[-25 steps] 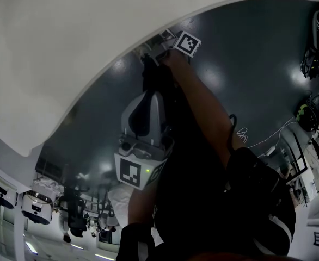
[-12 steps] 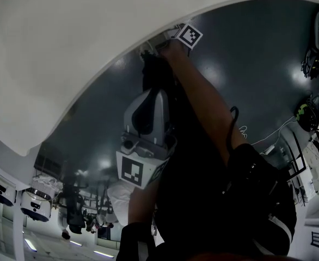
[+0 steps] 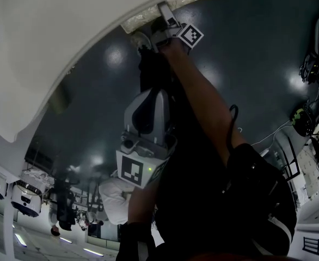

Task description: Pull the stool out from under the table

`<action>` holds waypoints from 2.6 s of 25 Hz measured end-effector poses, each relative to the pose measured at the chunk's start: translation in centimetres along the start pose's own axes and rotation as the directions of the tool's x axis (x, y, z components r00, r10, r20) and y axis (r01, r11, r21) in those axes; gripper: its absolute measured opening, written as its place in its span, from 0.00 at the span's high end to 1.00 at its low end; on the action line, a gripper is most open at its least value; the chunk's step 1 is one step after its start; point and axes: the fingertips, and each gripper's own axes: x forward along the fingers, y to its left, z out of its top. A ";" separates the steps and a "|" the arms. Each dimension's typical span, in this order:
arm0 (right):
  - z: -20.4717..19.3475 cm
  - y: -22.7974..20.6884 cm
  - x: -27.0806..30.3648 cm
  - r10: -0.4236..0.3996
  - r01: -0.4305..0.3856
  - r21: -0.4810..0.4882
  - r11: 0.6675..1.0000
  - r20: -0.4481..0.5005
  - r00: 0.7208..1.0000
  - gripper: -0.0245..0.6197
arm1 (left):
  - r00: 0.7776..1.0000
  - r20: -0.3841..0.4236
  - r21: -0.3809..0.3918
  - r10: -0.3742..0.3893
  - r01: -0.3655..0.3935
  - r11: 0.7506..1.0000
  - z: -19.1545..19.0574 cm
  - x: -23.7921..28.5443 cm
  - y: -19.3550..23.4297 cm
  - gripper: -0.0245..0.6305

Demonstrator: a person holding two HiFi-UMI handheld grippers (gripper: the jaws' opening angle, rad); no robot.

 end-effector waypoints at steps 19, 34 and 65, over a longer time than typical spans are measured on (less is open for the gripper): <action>-2.5 -3.2 -16.3 -0.029 0.030 0.004 1.000 -0.054 0.998 0.15 | 0.999 0.012 -0.023 0.043 -0.043 0.999 -4.0 -8.4 -7.1 0.95; -4.3 -4.7 -24.5 -0.009 0.009 0.036 0.999 0.017 1.000 0.19 | 0.999 -0.004 -0.020 -0.033 0.033 0.999 -7.2 -15.4 -9.8 0.95; -9.1 -7.5 -43.0 -0.004 0.000 0.081 0.997 0.050 0.999 0.21 | 0.995 -0.042 -0.032 -0.093 0.092 0.995 -14.5 -29.9 -15.4 0.95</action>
